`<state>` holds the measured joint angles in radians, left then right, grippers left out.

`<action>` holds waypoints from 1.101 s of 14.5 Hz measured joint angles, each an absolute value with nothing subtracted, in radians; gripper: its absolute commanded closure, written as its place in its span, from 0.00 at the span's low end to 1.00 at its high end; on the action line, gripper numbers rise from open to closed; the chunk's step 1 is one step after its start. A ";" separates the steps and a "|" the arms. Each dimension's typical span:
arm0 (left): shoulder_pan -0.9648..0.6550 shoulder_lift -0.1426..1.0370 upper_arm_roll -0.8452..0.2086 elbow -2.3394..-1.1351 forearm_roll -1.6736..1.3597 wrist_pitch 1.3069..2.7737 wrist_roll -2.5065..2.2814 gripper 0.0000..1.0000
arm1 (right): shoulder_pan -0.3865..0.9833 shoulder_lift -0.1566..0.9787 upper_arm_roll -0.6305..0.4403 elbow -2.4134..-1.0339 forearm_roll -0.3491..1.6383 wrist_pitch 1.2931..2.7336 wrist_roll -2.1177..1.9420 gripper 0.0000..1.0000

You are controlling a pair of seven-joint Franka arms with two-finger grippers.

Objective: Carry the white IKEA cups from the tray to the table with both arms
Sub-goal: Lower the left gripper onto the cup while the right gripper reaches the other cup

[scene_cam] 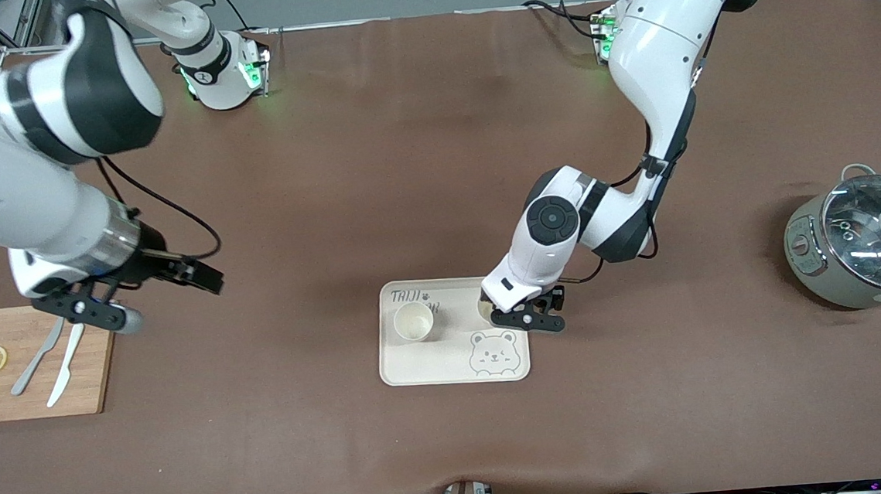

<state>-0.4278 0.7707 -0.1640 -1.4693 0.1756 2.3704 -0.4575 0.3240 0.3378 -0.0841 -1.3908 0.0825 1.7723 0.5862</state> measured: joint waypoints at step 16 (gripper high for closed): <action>-0.432 0.812 -0.164 -1.480 0.176 2.434 -0.543 1.00 | 0.518 0.608 -0.084 -1.376 0.083 2.153 0.896 0.00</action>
<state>-0.4319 0.8118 -0.1636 -1.4801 0.1757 2.4337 -0.5426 0.5180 0.6075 -0.0839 -1.3759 0.0833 2.1532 0.8958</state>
